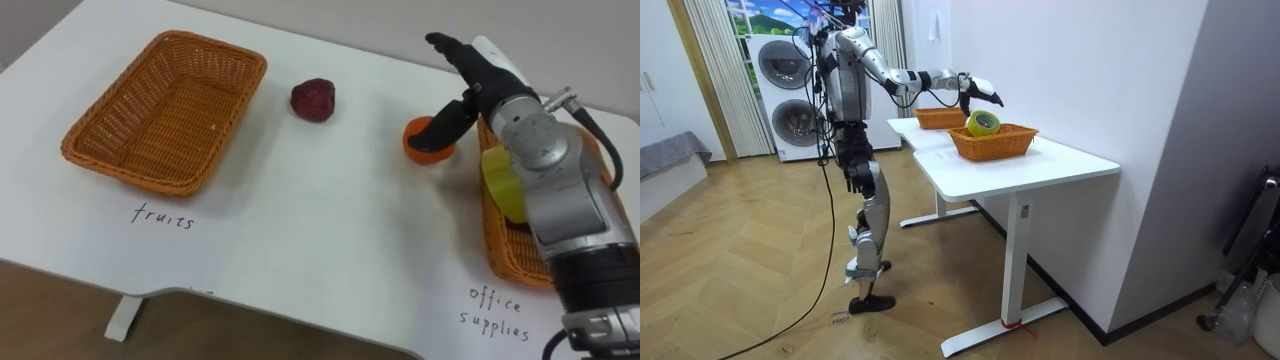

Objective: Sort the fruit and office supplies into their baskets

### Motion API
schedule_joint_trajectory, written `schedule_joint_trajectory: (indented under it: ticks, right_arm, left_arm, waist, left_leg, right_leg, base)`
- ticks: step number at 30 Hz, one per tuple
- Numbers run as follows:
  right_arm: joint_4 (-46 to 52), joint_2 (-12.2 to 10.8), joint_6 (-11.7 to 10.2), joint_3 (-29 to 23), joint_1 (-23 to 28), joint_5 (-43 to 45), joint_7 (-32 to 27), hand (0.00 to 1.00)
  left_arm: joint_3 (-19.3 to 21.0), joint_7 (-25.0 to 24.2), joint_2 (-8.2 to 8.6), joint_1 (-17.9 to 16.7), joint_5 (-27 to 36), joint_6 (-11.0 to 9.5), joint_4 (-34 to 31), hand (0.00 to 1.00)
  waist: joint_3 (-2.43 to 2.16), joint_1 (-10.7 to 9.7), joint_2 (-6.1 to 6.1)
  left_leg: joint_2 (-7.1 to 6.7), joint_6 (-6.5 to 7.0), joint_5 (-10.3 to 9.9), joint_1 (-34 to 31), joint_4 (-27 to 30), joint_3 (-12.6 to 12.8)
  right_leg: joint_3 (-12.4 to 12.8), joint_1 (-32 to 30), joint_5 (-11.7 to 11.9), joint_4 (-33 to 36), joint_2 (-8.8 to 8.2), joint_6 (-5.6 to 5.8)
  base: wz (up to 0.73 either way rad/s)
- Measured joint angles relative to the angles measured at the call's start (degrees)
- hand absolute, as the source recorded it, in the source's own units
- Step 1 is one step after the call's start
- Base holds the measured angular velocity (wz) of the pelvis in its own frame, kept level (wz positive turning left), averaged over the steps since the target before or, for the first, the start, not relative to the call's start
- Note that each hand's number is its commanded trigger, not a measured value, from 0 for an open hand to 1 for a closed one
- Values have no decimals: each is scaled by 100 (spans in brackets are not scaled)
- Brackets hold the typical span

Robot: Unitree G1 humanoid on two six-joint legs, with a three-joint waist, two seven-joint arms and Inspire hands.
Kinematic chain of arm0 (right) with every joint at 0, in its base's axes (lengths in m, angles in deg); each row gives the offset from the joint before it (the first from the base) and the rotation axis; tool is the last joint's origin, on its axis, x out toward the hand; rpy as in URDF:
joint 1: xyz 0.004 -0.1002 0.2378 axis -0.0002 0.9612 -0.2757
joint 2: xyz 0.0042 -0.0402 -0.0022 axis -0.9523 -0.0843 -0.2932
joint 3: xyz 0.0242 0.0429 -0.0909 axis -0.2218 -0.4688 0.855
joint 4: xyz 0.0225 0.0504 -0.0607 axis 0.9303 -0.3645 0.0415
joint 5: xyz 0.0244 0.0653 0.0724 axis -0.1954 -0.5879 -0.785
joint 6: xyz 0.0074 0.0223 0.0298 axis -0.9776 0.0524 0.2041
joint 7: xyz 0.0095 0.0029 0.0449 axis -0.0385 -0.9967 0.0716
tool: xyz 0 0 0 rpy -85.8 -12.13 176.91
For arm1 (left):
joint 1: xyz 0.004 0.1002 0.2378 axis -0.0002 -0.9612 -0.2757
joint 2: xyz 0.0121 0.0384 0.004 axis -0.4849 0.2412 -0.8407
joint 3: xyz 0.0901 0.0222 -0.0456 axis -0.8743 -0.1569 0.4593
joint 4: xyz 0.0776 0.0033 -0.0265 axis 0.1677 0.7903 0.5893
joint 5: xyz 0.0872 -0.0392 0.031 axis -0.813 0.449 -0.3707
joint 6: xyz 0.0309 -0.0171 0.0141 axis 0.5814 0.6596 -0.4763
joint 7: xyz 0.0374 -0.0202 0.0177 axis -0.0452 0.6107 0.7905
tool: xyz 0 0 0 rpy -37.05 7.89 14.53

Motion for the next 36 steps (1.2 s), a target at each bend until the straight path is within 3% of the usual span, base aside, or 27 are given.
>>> schedule_joint_trajectory:
  ticks: [7,14,23,36]
  right_arm:
    - [1,-2,0,77,0,73,127,0]
    - [-45,-55,37,284,-4,864,332,0]
    - [-662,-58,137,657,-202,1147,510,0]
    - [-733,-72,143,675,-219,1513,648,0]
  left_arm:
    - [-39,3,-6,130,2,-17,249,0]
    - [-49,0,-3,261,-4,-8,388,0]
    - [-56,80,-1,355,-9,-1,572,0]
    - [-54,34,-4,480,-43,-2,566,0]
  waist:
    - [4,21,-12]
    - [41,46,-81]
    - [50,234,-117]
    - [76,326,-197]
  left_leg:
    - [1,1,1,-86,16,13]
    - [3,1,1,-104,29,22]
    - [3,1,1,-125,40,-7]
    - [-3,1,1,-201,85,-22]
  right_leg:
    - [22,-98,4,8,-1,-7]
    - [28,-114,5,5,-2,-6]
    - [44,-133,10,7,6,-13]
    - [15,-176,12,7,4,-12]
  base:
    - [-1]
    - [0]
    - [0]
    - [1]
